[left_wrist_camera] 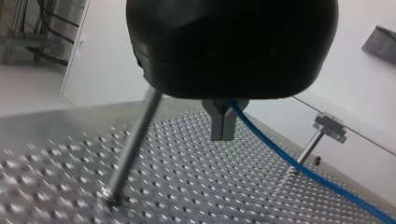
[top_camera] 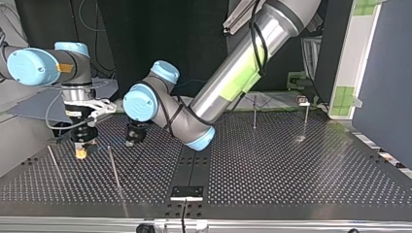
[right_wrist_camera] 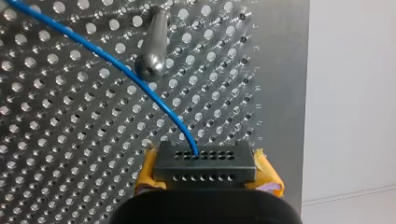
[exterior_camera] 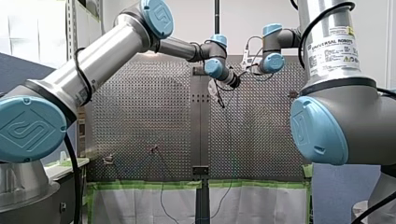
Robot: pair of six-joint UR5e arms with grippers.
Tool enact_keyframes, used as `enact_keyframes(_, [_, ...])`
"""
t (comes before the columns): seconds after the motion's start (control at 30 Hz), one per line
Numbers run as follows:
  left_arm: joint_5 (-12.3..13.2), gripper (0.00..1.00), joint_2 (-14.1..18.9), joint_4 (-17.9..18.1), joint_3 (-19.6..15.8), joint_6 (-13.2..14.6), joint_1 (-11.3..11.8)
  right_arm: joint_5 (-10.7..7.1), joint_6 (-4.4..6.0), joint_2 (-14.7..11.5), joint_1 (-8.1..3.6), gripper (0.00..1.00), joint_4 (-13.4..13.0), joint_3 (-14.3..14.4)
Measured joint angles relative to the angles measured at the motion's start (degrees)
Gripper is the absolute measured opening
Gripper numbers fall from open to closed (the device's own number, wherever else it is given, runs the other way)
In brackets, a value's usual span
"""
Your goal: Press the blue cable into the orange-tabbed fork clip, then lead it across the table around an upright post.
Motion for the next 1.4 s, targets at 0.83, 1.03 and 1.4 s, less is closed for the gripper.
enact_keyframes(0.83, [-13.6,0.0,11.6,7.6,-13.5,13.5,-2.2,0.56,0.41,-2.9,-0.21,0.0,0.6,0.0])
enact_keyframes(1.03, [-13.4,0.0,11.5,6.3,-13.0,16.9,-1.6,0.85,0.5,-2.6,-0.62,0.0,0.1,0.0])
enact_keyframes(1.4, [-9.1,0.0,10.0,2.1,-7.6,16.6,-0.2,0.8,0.68,-2.5,-1.03,0.0,-0.3,-0.6])
